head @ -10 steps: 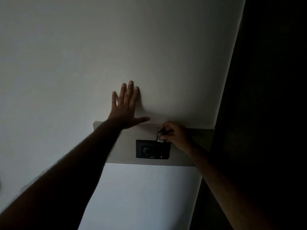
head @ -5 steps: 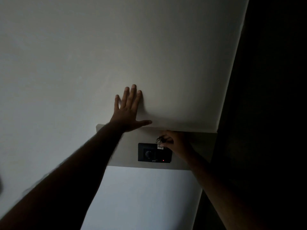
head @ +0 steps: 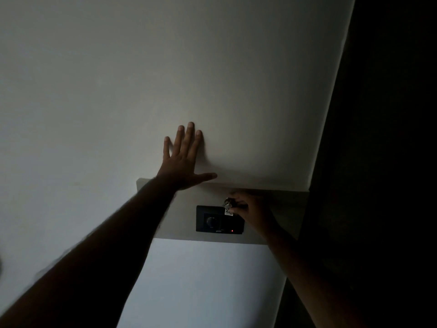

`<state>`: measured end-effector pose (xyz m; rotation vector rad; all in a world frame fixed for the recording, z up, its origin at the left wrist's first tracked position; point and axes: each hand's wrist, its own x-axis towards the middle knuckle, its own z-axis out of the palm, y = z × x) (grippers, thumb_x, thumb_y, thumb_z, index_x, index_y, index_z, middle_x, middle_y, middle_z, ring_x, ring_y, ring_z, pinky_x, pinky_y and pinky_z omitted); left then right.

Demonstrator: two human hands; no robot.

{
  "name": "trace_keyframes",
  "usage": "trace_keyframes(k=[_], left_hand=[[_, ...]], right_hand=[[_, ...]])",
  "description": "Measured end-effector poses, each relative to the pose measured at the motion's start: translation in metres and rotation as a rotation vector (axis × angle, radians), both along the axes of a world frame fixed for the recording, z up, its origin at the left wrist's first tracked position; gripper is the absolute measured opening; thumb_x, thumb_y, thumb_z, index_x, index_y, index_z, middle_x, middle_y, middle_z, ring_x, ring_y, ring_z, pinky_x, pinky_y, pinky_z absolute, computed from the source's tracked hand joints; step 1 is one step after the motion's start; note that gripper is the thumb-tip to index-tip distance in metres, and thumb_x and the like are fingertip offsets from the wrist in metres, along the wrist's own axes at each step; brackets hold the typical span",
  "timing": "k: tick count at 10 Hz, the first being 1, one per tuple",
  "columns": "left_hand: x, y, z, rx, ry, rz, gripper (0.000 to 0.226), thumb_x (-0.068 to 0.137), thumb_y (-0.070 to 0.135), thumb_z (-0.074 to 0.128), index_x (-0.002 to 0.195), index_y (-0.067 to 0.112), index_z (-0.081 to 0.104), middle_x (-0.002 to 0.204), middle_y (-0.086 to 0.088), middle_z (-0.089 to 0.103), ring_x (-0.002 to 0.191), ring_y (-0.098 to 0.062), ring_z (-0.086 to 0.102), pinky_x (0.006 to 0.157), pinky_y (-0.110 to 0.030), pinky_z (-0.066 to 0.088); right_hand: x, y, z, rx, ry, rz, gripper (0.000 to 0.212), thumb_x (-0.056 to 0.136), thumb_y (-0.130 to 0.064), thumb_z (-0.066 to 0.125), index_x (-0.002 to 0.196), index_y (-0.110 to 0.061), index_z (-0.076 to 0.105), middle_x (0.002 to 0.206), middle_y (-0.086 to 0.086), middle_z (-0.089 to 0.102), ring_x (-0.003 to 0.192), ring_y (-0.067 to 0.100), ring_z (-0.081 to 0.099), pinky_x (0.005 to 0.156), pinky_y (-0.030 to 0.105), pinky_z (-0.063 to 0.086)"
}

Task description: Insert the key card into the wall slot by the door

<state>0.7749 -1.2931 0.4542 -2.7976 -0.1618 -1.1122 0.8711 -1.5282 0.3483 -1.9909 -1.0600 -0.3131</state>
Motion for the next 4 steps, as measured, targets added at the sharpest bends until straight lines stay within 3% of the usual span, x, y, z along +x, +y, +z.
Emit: trace_keyframes(k=[1, 3, 4], left_hand=[[0.0, 0.0, 0.0, 0.0, 0.01, -0.001, 0.13, 0.071, 0.099, 0.034, 0.162, 0.018, -0.011, 0.17, -0.008, -0.022, 0.156, -0.032, -0.02, 0.122, -0.068, 0.005], [-0.001, 0.001, 0.002, -0.036, 0.053, -0.005, 0.13, 0.069, 0.101, 0.033, 0.16, 0.024, -0.02, 0.167, -0.003, -0.031, 0.153, -0.026, -0.03, 0.123, -0.065, -0.003], [0.0, -0.001, 0.003, -0.036, 0.04, -0.018, 0.13, 0.07, 0.1, 0.033, 0.16, 0.023, -0.02, 0.167, -0.004, -0.031, 0.153, -0.027, -0.03, 0.123, -0.066, -0.004]], right_hand=[[0.0, 0.0, -0.004, 0.004, 0.0, -0.016, 0.046, 0.08, -0.007, 0.081, 0.125, -0.008, 0.068, 0.115, 0.011, 0.075, 0.104, 0.02, 0.072, 0.093, 0.042, 0.059], [-0.026, -0.01, 0.006, -0.154, -0.319, -0.128, 0.044, 0.084, -0.032, 0.078, 0.126, -0.02, 0.069, 0.107, 0.002, 0.073, 0.095, 0.016, 0.066, 0.082, 0.038, 0.059], [-0.037, -0.028, 0.051, -0.059, -0.312, -0.12, 0.05, 0.086, -0.041, 0.074, 0.132, -0.023, 0.064, 0.103, 0.0, 0.072, 0.082, 0.014, 0.067, 0.073, 0.033, 0.06]])
